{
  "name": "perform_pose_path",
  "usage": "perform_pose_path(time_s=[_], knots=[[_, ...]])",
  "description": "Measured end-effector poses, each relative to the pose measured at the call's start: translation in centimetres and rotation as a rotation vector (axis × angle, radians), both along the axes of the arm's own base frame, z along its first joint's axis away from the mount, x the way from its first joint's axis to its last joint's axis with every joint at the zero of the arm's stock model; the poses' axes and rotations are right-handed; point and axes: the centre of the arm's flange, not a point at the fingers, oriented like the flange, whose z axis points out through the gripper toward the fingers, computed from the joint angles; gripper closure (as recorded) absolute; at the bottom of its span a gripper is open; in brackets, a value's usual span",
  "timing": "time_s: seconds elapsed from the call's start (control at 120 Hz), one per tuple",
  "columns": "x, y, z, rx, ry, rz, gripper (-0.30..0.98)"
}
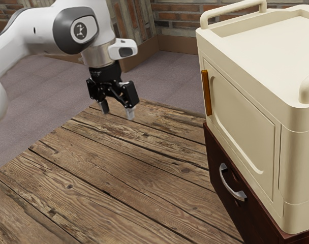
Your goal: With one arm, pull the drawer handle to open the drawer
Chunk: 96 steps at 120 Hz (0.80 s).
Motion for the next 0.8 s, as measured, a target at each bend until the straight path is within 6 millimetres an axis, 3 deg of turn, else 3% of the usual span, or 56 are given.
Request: perform_pose_path(time_s=[0.267, 0.4, 0.483, 0.592, 0.725, 0.8], knots=[[-0.3, 0.3, 0.3, -0.002, -0.001, 0.001, 0.0], [-4.5, -0.6, 7.9, -0.003, -0.128, -0.017, 0.0], [-7.2, -3.8, 11.6, -0.011, -0.179, -0.049, 0.0], [-8.9, -9.7, 12.9, -0.024, -0.174, -0.22, 0.0], [-7.5, -18.1, 10.6, -0.054, -0.169, -0.623, 0.0], [-7.5, -20.0, 9.9, -0.065, -0.16, -0.807, 0.0]])
